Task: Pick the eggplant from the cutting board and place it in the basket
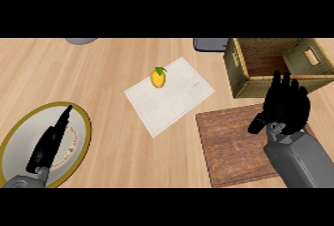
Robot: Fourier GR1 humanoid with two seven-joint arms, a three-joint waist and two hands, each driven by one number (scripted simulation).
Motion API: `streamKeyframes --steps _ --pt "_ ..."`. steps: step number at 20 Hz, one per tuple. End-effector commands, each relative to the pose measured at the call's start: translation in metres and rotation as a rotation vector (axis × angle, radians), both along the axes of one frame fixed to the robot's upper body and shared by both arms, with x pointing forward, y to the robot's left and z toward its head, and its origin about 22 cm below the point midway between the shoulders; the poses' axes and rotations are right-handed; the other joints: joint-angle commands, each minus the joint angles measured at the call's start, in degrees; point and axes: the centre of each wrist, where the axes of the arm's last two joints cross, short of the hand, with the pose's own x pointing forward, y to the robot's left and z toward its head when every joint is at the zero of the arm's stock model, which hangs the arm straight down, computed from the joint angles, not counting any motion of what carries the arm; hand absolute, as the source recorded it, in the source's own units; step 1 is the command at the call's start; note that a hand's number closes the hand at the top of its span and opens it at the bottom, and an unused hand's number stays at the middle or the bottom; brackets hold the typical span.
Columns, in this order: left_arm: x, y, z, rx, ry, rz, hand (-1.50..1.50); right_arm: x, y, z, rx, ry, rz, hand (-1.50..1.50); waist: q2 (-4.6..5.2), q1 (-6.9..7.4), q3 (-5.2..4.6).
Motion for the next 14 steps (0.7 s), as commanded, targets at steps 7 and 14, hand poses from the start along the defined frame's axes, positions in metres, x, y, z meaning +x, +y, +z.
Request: streamKeyframes --steps 7,14 --pt "0.007 -0.011 0.010 -0.026 0.007 0.011 0.00 0.010 -0.001 -0.020 0.001 0.090 -0.177 -1.50 0.07 0.17 0.04" --pt "0.005 -0.006 0.011 0.010 -0.004 0.018 0.00 -0.005 -0.017 -0.042 -0.002 0.125 -0.194 -1.50 0.04 -0.05 0.04"
